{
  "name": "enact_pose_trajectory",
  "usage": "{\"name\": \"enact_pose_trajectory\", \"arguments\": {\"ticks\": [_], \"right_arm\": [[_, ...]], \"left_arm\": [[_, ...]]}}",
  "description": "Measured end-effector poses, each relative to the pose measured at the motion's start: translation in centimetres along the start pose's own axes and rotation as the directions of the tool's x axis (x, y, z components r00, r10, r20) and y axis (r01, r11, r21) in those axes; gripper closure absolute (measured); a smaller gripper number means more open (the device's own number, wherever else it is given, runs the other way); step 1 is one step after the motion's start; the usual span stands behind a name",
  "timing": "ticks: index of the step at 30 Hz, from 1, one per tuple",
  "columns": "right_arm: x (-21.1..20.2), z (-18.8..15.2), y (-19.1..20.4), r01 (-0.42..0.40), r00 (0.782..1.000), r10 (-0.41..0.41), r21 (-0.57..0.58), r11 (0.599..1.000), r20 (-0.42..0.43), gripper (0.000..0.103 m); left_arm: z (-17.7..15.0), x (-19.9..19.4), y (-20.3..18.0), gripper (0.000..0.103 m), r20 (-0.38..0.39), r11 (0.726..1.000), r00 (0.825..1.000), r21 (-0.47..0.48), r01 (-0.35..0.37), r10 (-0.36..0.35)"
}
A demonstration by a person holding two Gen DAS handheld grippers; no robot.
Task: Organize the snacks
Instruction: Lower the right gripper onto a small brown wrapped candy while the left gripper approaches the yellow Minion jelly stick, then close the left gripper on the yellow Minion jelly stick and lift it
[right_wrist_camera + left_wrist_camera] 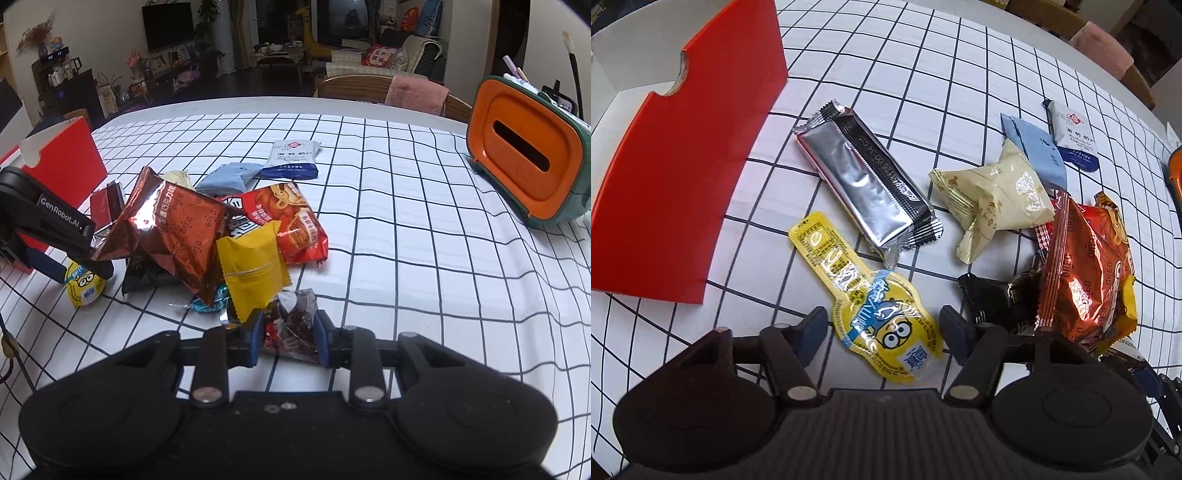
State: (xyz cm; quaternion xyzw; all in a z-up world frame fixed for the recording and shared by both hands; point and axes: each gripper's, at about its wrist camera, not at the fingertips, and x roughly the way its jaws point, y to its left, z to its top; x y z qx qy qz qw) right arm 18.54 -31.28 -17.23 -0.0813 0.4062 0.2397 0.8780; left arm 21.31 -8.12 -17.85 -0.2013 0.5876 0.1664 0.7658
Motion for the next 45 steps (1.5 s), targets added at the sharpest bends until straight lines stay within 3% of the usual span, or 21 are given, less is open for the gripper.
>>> {"name": "enact_pose_trajectory", "arguments": {"ticks": [8, 10, 14, 22, 24, 25, 27, 31, 33, 41, 45], "right_arm": [[-1.4, -0.9, 0.6, -0.003, 1.000, 0.002, 0.051, 0.999, 0.012, 0.082], [-1.9, -1.1, 0.9, -0.003, 1.000, 0.002, 0.061, 0.998, 0.017, 0.084], [-3.1, -1.4, 1.3, -0.012, 1.000, 0.010, 0.098, 0.995, 0.022, 0.096], [-4.0, -1.7, 2.7, -0.010, 1.000, 0.008, 0.096, 0.995, 0.017, 0.099], [-4.0, -1.8, 2.7, -0.011, 1.000, 0.010, 0.093, 0.996, 0.013, 0.098], [-3.9, -1.8, 2.6, -0.012, 1.000, 0.011, 0.090, 0.996, 0.010, 0.097], [-3.8, -1.9, 2.7, 0.005, 1.000, -0.006, 0.074, 0.997, 0.009, 0.083], [-3.3, -2.1, 2.3, -0.003, 1.000, 0.003, 0.060, 0.998, -0.002, 0.073], [-2.6, -2.1, 2.1, 0.000, 1.000, 0.000, 0.055, 0.998, -0.008, 0.056], [-0.3, -2.1, 1.5, -0.009, 0.999, 0.011, 0.055, 0.998, -0.031, 0.043], [0.1, -1.9, 1.5, -0.002, 1.000, 0.004, 0.069, 0.998, -0.028, 0.042]], "left_arm": [[0.2, -0.4, 1.7, 0.054, 0.002, 0.998, 0.998, -0.004, 0.055, -0.055], [0.2, -0.6, 2.0, 0.064, 0.009, 0.998, 0.998, 0.001, 0.060, -0.060], [0.4, -0.7, 2.8, 0.074, 0.001, 0.996, 0.996, 0.001, 0.085, -0.085], [0.1, -0.9, 2.6, 0.074, -0.018, 0.998, 0.998, 0.031, 0.057, -0.056], [-0.1, -1.0, 2.2, 0.065, -0.019, 0.998, 0.999, 0.040, 0.041, -0.040], [-0.2, -1.0, 2.0, 0.059, -0.019, 0.998, 0.999, 0.043, 0.040, -0.039], [-0.3, -1.2, 1.6, 0.041, -0.008, 0.998, 0.999, 0.044, 0.037, -0.037], [-0.2, -0.8, 0.9, 0.040, -0.012, 0.998, 1.000, 0.054, 0.016, -0.016], [-0.2, -0.3, 0.6, 0.040, -0.027, 0.999, 1.000, 0.044, 0.010, -0.008], [-0.4, 0.2, -1.0, 0.037, -0.007, 0.997, 0.998, 0.056, -0.054, 0.055], [-0.7, 0.3, -1.5, 0.038, 0.010, 0.994, 0.996, 0.064, -0.086, 0.085]]}}
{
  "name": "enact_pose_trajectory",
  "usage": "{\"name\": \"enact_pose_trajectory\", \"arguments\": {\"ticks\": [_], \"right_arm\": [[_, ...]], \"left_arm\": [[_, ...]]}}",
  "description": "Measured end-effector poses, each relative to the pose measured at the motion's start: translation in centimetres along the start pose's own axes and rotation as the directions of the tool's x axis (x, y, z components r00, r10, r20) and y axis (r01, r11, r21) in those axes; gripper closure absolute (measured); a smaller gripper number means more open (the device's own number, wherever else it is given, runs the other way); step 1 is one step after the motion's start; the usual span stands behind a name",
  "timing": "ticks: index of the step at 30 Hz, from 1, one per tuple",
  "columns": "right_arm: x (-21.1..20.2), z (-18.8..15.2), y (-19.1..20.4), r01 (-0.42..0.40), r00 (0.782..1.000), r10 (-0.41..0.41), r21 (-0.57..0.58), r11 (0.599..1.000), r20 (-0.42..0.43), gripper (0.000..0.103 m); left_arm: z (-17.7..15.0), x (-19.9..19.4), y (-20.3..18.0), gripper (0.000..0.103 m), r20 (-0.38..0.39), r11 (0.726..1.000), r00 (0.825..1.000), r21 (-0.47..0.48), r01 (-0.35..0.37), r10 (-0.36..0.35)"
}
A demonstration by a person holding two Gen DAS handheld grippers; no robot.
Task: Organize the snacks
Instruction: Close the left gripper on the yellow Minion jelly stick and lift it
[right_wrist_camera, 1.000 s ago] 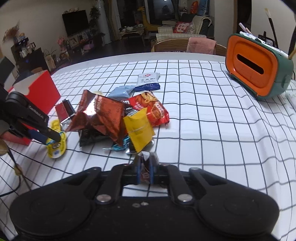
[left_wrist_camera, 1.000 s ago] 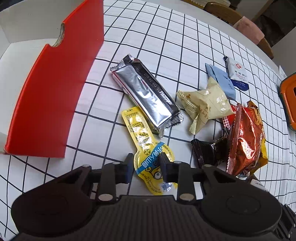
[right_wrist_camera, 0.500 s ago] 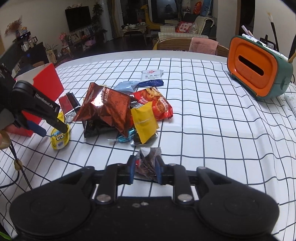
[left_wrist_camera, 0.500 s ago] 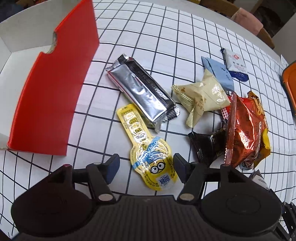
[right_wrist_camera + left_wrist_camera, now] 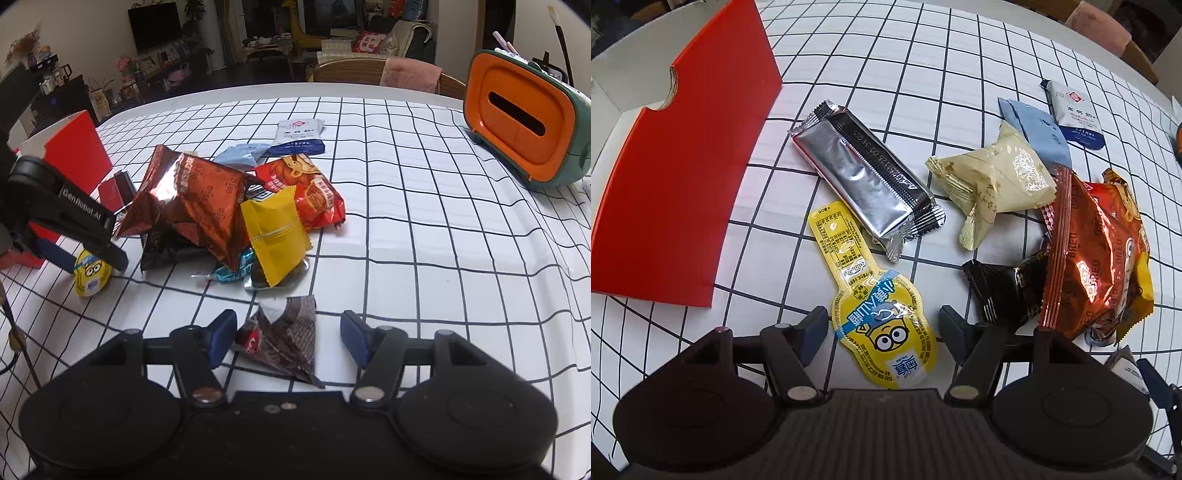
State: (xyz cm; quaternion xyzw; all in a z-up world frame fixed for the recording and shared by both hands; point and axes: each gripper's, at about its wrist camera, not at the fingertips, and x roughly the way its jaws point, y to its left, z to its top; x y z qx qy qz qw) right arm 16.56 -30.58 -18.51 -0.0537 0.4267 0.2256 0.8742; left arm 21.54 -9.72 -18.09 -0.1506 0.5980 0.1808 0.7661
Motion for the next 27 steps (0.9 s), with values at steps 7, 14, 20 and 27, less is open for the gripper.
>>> {"name": "enact_pose_trajectory", "arguments": {"ticks": [7, 14, 20, 27], "right_arm": [[0.3, 0.0, 0.1, -0.006, 1.000, 0.006, 0.005, 1.000, -0.011, 0.062], [-0.4, -0.2, 0.0, -0.026, 1.000, 0.026, 0.023, 0.999, -0.009, 0.076], [-1.9, -0.6, 0.5, -0.040, 0.999, 0.040, 0.038, 0.998, -0.004, 0.076], [-4.0, -0.4, 2.2, -0.062, 0.998, 0.061, 0.056, 0.997, 0.013, 0.076]], "left_arm": [[-0.3, -0.3, 0.2, 0.048, 0.021, 1.000, 1.000, 0.016, -0.007, 0.007], [-0.6, -0.7, 2.1, 0.051, 0.038, 0.996, 0.995, 0.028, 0.090, -0.091], [-1.0, -0.9, 3.8, 0.051, 0.039, 0.985, 0.985, 0.040, 0.169, -0.170], [-2.1, -3.1, 4.3, 0.051, 0.073, 0.971, 0.977, 0.145, 0.191, -0.203]]}}
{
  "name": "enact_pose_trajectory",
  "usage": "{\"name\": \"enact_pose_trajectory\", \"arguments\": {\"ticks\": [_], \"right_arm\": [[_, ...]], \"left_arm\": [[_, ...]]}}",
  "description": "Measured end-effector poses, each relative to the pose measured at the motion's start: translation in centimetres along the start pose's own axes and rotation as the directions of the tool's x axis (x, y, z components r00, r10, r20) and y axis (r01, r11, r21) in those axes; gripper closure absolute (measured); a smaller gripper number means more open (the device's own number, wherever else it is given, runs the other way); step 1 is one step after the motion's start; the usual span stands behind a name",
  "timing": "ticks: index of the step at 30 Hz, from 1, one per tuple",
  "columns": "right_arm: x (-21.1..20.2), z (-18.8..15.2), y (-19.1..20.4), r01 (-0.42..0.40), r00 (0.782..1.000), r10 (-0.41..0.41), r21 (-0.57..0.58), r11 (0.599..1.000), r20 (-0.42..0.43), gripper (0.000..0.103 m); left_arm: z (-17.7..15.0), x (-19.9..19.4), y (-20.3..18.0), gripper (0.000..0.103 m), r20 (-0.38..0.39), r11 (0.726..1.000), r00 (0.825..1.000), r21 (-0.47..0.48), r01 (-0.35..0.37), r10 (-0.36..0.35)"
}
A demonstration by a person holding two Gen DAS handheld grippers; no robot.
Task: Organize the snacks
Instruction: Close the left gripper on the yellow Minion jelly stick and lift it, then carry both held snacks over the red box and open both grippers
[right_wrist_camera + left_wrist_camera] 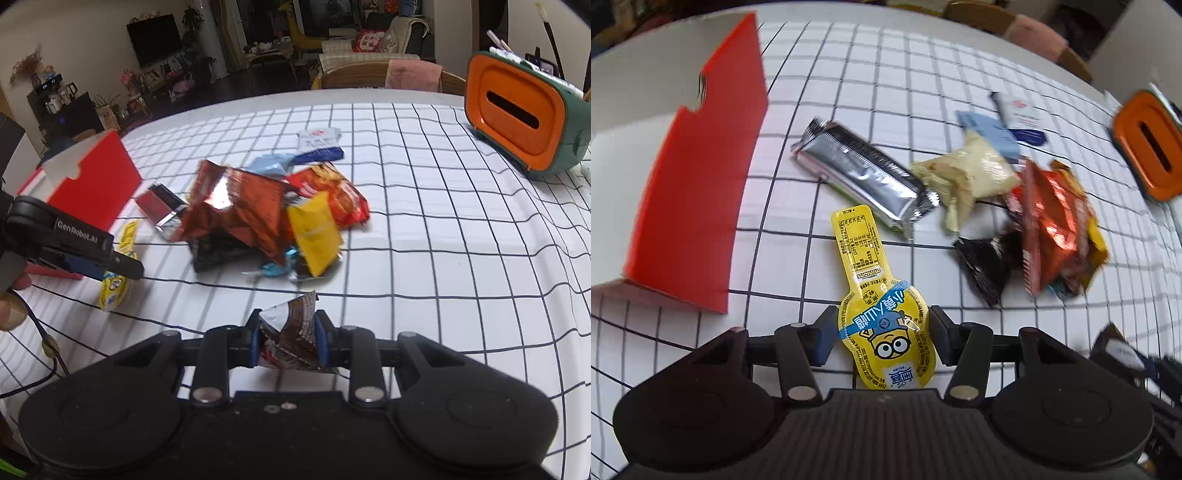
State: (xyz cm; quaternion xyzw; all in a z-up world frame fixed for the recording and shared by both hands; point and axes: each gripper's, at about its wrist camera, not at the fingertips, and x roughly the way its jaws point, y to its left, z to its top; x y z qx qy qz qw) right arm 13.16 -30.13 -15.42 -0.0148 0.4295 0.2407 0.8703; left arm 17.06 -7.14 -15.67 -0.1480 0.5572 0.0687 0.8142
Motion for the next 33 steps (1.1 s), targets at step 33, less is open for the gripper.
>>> {"name": "enact_pose_trajectory", "arguments": {"ticks": [33], "right_arm": [[-0.6, 10.0, 23.4, -0.141, 0.978, 0.173, -0.231, 0.963, 0.121, 0.076]], "left_arm": [[3.1, -14.8, 16.0, 0.051, 0.220, 0.989, 0.976, 0.142, -0.028, -0.003]]}}
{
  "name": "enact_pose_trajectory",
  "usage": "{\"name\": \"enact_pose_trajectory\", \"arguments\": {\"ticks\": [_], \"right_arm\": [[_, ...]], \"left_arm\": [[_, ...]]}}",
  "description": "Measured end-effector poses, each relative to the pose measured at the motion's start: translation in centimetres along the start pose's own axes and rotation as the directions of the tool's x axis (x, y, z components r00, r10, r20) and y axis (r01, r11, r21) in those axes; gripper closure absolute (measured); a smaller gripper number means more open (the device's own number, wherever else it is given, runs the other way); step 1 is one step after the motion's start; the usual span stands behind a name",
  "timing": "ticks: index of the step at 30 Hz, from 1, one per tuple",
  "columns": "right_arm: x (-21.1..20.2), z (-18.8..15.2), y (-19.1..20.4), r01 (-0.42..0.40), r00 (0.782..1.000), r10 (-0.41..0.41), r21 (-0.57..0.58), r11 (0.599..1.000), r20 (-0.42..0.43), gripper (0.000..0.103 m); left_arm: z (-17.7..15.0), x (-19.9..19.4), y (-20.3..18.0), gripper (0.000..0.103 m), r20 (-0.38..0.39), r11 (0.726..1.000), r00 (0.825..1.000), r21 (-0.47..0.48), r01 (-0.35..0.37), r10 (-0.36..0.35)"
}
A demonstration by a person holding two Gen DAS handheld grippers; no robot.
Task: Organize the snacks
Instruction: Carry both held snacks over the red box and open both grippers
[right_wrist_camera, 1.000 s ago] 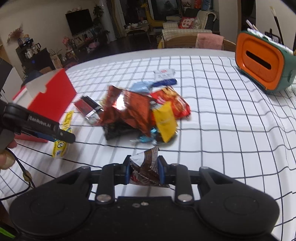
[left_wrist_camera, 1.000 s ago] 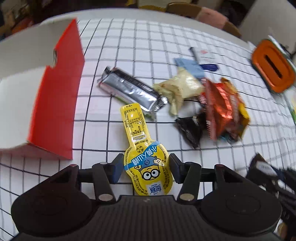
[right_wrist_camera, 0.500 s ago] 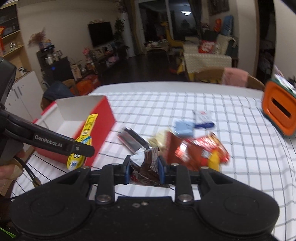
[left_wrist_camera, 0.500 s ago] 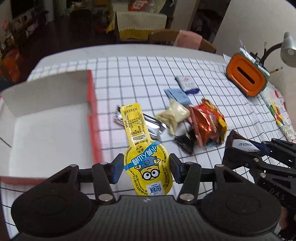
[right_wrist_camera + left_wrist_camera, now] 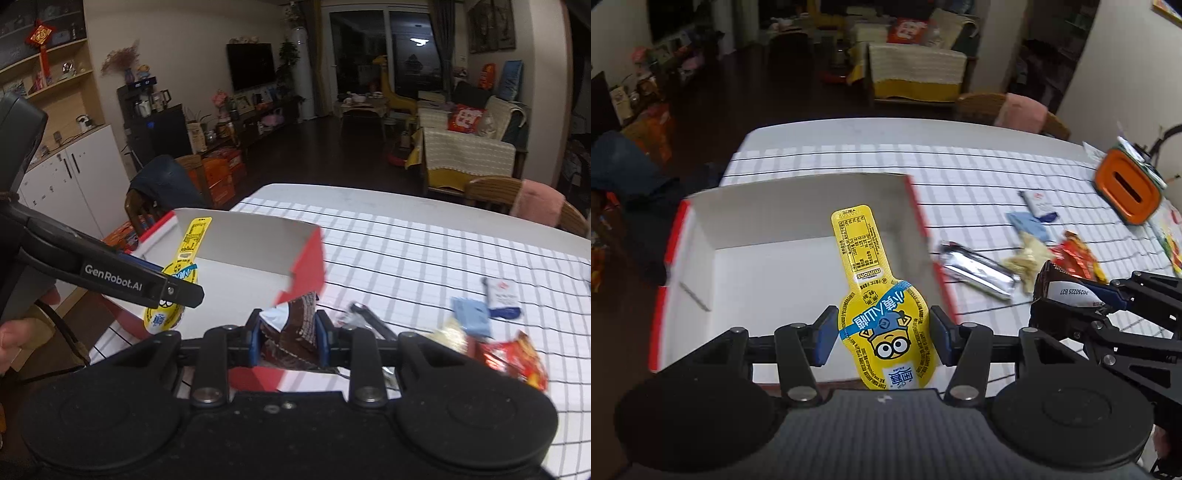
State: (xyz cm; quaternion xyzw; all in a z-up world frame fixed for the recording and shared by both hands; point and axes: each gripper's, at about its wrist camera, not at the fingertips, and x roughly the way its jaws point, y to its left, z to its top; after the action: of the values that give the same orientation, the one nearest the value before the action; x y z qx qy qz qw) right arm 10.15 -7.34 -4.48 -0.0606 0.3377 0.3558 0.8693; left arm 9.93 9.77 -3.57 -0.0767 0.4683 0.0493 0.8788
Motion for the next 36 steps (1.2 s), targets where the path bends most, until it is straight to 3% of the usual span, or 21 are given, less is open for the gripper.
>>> {"name": "enact_pose_trajectory", "arguments": {"ticks": [17, 25, 36], "right_arm": [[10.6, 2.7, 6.5, -0.002, 0.992, -0.006, -0.063, 0.998, -0.126, 0.076], [14.5, 2.1, 7.8, 0.014, 0.976, -0.029, -0.067, 0.998, -0.217, 0.076], [16.3, 1.0, 8.4, 0.027, 0.956, -0.044, -0.063, 0.998, -0.289, 0.076]], "left_arm": [[0.8, 3.4, 10.0, 0.051, -0.063, 0.993, 0.991, -0.001, -0.115, 0.115], [0.6, 6.1, 11.4, 0.051, -0.116, 0.993, 0.986, 0.034, -0.113, 0.116], [-0.6, 8.5, 11.0, 0.051, -0.188, 0.990, 0.974, 0.098, -0.106, 0.123]]}}
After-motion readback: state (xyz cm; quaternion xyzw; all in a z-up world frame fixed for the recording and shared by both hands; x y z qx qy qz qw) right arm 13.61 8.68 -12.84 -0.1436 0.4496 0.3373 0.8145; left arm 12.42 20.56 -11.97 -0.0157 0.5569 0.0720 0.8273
